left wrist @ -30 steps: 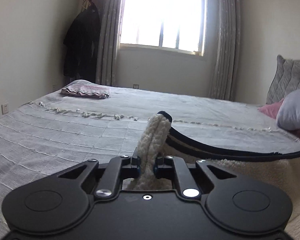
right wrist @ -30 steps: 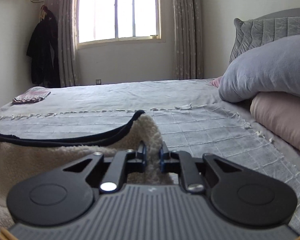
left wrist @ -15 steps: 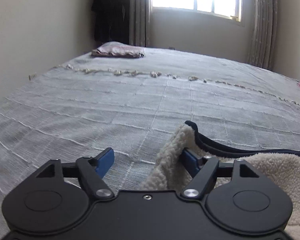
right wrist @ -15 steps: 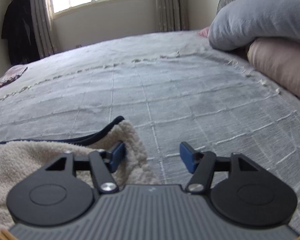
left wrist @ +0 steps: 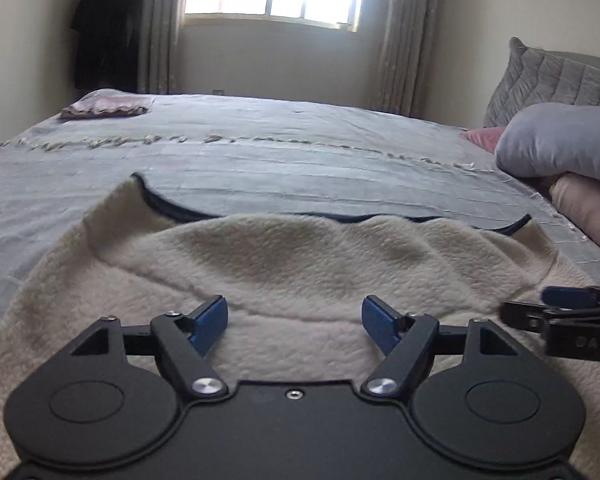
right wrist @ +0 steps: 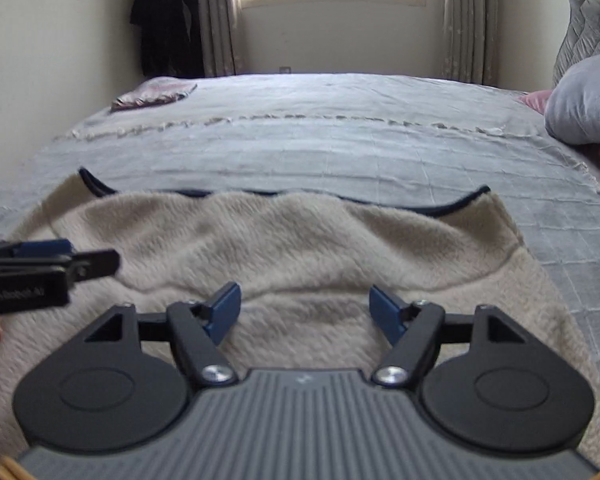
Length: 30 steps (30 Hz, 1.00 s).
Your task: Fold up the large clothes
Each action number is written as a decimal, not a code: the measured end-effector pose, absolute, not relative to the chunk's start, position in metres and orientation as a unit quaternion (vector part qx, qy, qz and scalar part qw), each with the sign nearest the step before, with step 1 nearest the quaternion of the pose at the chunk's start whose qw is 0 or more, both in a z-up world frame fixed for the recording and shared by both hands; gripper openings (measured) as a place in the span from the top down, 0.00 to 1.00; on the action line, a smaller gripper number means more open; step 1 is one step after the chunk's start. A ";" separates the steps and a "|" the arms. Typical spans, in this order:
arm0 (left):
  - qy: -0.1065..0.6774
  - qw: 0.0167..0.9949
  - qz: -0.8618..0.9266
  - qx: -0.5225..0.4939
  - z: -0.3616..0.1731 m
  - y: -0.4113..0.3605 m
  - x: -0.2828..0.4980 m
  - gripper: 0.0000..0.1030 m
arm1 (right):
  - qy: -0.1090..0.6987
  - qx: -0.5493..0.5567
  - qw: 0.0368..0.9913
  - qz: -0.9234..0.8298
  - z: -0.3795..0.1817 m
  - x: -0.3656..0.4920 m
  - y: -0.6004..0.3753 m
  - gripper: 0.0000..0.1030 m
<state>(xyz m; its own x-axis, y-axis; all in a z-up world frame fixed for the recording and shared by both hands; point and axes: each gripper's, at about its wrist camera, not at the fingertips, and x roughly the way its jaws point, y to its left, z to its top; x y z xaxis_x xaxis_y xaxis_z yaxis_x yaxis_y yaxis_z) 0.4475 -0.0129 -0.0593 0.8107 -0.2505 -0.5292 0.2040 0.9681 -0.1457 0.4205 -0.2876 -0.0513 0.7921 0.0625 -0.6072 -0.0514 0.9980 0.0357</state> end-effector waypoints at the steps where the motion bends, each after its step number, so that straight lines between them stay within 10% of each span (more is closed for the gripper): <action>1: 0.282 0.951 -0.111 -0.053 -0.062 0.006 0.446 0.29 | 0.318 0.013 0.948 0.026 -0.056 0.415 -0.298 0.32; 9: 0.277 0.961 -0.001 0.004 -0.068 0.111 0.409 0.29 | 0.292 0.070 0.954 -0.017 -0.056 0.354 -0.385 0.34; 17: 0.291 0.949 -0.047 -0.114 -0.045 0.122 0.341 0.22 | 0.257 0.042 0.965 -0.035 -0.020 0.283 -0.361 0.17; 30: 0.366 0.870 -0.045 -0.327 -0.072 0.145 0.294 0.09 | 0.255 0.103 0.960 -0.042 -0.036 0.218 -0.371 0.16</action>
